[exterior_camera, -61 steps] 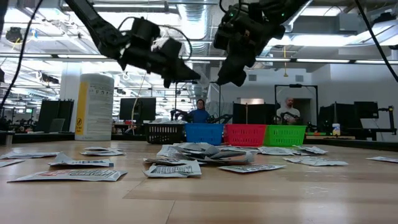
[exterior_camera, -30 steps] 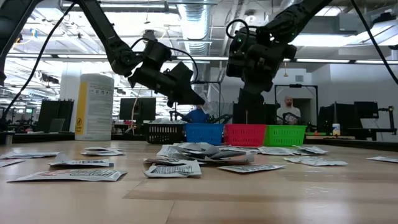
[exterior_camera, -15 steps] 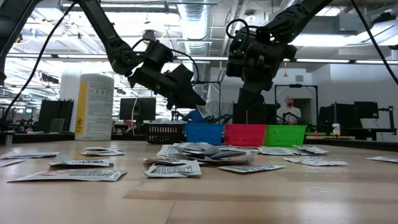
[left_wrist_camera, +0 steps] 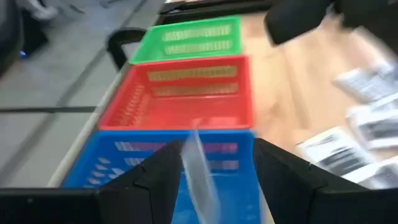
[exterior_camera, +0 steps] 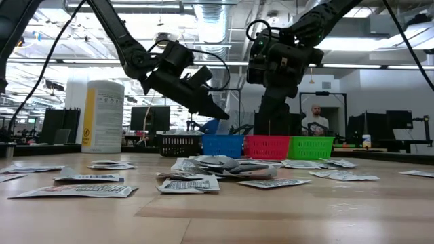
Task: Pick & Place First Aid Supplies
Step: Put the orange ointment pack in the blue bin
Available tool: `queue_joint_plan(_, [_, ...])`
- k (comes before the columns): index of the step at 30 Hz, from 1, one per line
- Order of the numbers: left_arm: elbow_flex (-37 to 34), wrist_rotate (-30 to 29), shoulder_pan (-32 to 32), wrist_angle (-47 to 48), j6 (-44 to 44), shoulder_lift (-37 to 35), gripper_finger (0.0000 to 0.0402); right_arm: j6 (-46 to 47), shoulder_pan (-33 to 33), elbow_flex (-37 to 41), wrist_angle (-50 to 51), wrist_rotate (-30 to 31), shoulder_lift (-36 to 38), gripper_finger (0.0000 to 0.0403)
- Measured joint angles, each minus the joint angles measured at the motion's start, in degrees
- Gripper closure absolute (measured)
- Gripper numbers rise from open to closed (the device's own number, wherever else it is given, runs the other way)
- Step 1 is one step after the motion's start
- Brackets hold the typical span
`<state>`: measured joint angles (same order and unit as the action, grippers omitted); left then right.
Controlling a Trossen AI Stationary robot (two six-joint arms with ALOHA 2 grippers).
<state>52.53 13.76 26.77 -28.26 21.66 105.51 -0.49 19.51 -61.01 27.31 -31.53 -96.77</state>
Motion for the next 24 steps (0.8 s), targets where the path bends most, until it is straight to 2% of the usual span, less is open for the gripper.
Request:
queue_joint_plan(5, [0.0,-13.6,-2.1,0.0,6.4,0.0,0.0208,0.6,0.0,0.0,-0.9,0.0,0.0,0.0260])
queue_joint_plan(9, [0.0,-19.7,-2.5,0.0,6.6,0.0,0.0206,0.7,0.0,0.0,-1.7,0.0,0.0,0.0262])
queue_joint_plan(17, [-0.1,-21.2,-2.8,1.5,6.5,-2.4,0.0203,2.2,-0.3,-0.1,-3.6,0.0,0.0,0.0257])
queue_joint_plan(21, [-0.1,-20.6,-3.3,6.3,6.4,-8.9,0.0203,4.4,-1.3,-0.1,-3.6,-0.1,0.0,0.0259])
queue_joint_plan(24, [0.0,-17.0,-3.2,12.0,5.7,-15.1,0.0204,5.6,-2.2,-0.1,-4.1,-0.2,0.0,0.0261])
